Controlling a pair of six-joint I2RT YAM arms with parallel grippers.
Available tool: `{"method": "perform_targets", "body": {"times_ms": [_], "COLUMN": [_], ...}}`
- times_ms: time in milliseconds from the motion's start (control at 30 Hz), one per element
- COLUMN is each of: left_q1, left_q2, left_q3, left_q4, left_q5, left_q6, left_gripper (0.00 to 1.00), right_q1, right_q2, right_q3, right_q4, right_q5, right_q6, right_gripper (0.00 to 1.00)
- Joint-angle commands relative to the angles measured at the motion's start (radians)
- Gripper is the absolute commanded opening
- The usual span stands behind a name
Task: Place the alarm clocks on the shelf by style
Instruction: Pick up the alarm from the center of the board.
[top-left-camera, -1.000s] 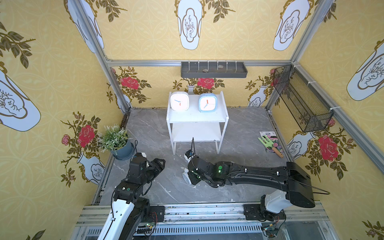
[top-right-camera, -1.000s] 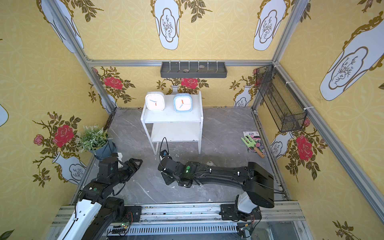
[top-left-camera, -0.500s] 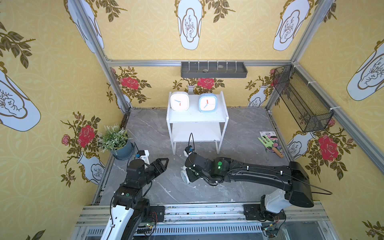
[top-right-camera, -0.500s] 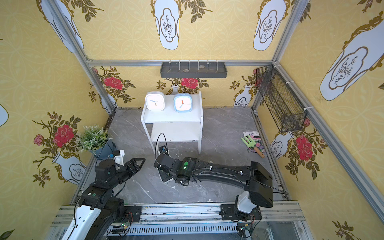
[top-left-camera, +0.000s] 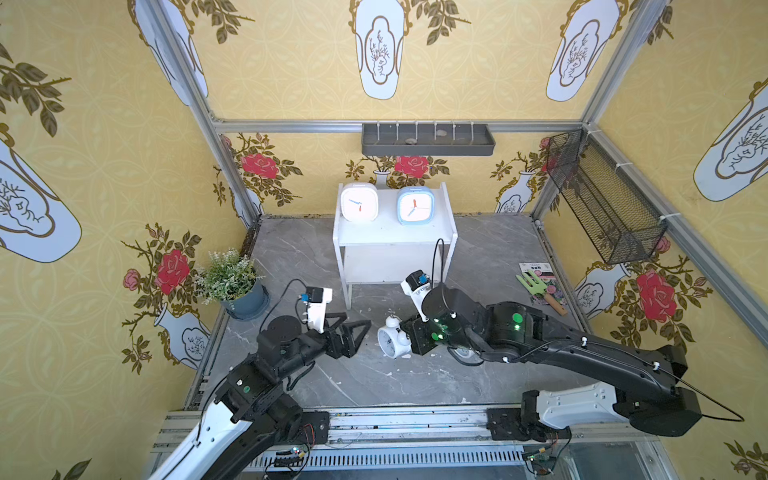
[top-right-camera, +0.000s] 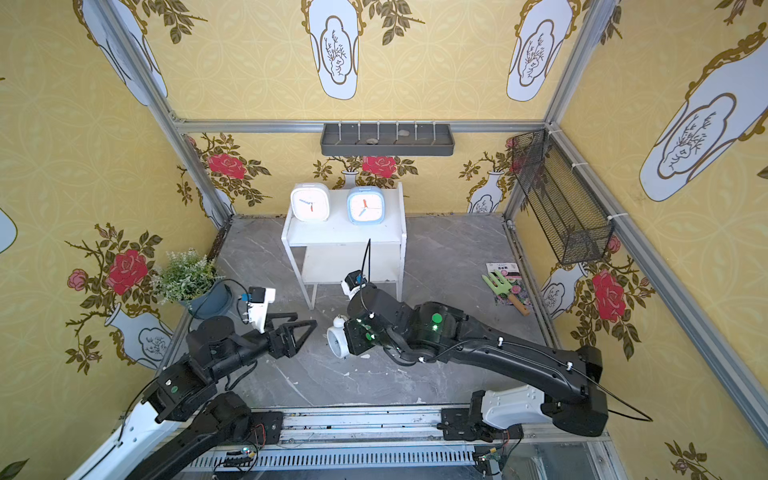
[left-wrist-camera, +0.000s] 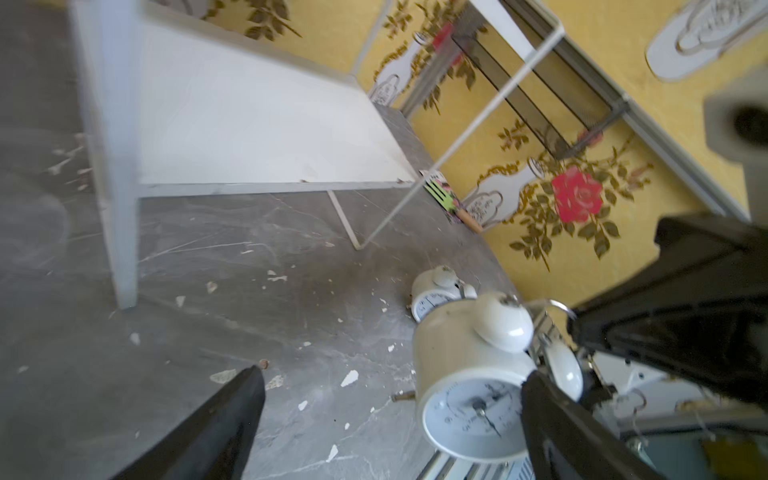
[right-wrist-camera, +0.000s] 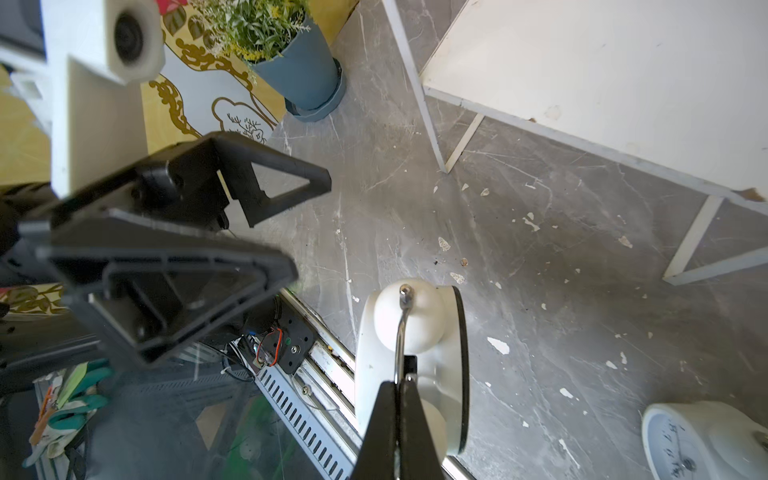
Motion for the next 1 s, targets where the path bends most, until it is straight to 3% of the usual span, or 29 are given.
{"method": "perform_targets", "body": {"times_ms": [0, 100, 367, 700, 967], "left_q1": [-0.213, -0.322, -0.353, -0.527, -0.542], "left_q2": [0.100, 0.156, 0.147, 0.204, 0.231], "left_q3": [0.055, 0.076, 0.055, 0.054, 0.033], "left_q4": [0.054, 0.100, 0.208, 0.225, 0.274], "left_q5": [-0.328, -0.417, -0.317, -0.408, -0.421], "left_q6": [0.177, 0.233, 0.344, 0.474, 0.491], "left_gripper": [0.99, 0.99, 0.99, 0.99, 0.99], "right_q1": [-0.015, -0.037, -0.046, -0.056, -0.056], "right_q2": [-0.037, -0.061, -0.086, -0.109, -0.100], "right_q3": [0.010, 0.004, 0.018, 0.026, 0.041], "right_q4": [-0.068, -0.080, -0.067, -0.039, -0.016], "right_q5": [0.001, -0.005, -0.017, -0.058, -0.116], "right_q6": [0.003, 0.002, -0.025, -0.051, -0.080], "right_gripper": [0.00, 0.00, 0.00, 0.00, 0.00]}}
